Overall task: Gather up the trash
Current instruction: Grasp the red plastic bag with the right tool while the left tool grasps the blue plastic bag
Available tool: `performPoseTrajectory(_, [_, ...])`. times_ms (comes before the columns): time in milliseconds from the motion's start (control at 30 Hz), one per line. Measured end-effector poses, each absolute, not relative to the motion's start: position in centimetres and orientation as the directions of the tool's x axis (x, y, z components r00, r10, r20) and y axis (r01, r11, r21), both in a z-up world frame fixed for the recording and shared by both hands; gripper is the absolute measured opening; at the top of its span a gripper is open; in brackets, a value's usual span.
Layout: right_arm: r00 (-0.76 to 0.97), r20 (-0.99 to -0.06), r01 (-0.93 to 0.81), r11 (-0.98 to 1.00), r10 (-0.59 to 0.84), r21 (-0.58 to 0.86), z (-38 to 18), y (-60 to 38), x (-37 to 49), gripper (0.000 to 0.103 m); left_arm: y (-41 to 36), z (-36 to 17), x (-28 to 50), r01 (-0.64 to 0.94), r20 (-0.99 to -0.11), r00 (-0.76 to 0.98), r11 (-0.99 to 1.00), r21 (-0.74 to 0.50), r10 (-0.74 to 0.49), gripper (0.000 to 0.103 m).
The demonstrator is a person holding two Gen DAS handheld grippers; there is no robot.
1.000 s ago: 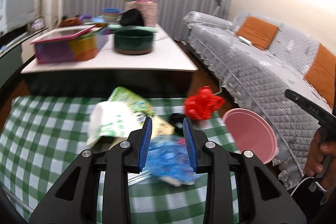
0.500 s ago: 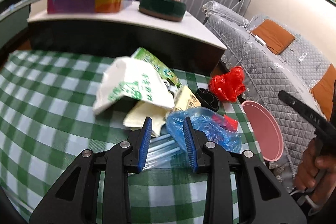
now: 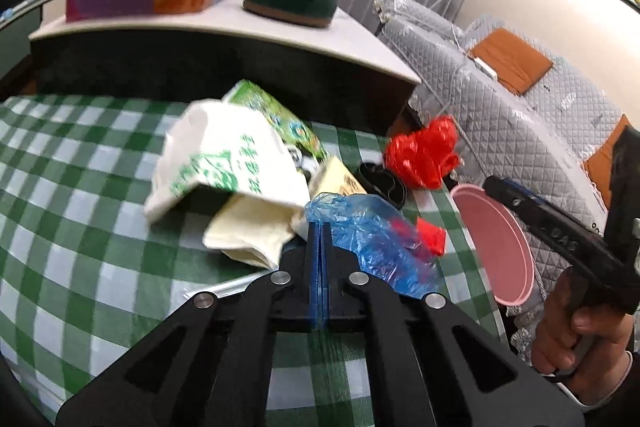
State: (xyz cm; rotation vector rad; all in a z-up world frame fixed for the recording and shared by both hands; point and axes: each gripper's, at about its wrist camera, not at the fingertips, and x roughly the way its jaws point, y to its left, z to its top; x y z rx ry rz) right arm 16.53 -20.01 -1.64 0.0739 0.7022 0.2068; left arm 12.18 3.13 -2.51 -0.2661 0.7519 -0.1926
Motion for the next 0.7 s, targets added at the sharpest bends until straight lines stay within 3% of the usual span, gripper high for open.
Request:
performPoseTrajectory(567, [0.758, -0.635, -0.149, 0.988, 0.146, 0.049, -2.5, -18.1, 22.9, 0.044, 4.6, -1.1, 12.6, 0.064, -0.61, 0.763, 0.964, -0.258, -0.214, 0.001])
performPoseTrajectory(600, [0.755, -0.638, -0.157, 0.986, 0.151, 0.048, -2.6, -18.0, 23.1, 0.041, 4.6, -1.1, 12.6, 0.063, -0.611, 0.763, 0.965, -0.256, -0.212, 0.001])
performPoseTrajectory(633, [0.752, -0.639, -0.169, 0.984, 0.161, 0.049, -2.6, -17.9, 23.2, 0.026, 4.6, -1.1, 12.6, 0.062, -0.611, 0.763, 0.965, -0.255, -0.21, 0.0])
performPoseTrajectory(700, [0.745, -0.644, -0.19, 0.981, 0.174, 0.046, -2.6, -17.7, 23.1, 0.018, 4.6, -1.1, 12.6, 0.058, -0.611, 0.764, 0.966, -0.252, -0.206, 0.0])
